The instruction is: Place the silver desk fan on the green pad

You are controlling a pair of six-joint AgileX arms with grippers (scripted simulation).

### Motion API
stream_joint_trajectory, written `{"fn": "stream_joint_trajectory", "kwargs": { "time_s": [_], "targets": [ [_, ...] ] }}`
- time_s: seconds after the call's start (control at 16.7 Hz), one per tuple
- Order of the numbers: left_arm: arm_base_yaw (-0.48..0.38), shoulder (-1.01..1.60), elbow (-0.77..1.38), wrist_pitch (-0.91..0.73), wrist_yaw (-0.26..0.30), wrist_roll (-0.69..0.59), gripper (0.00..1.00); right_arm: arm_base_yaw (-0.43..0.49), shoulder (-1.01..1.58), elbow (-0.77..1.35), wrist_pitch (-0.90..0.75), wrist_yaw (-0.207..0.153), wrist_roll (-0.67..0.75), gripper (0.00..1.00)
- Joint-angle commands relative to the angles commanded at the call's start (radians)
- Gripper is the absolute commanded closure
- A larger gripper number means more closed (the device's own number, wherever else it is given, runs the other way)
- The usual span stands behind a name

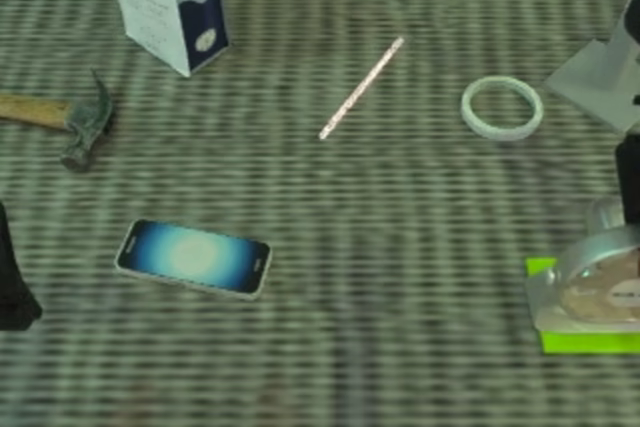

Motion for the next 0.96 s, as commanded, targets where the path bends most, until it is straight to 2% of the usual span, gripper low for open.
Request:
{"fn": "stream_joint_trajectory", "kwargs": {
  "time_s": [0.6,0.96],
  "targets": [
    [0.0,0.0,0.0,0.0,0.0,0.0,0.0,0.0,0.0,0.0,0.0,0.0,0.0,0.02],
    [0.0,0.0,0.0,0.0,0.0,0.0,0.0,0.0,0.0,0.0,0.0,0.0,0.0,0.0]
  ]
}}
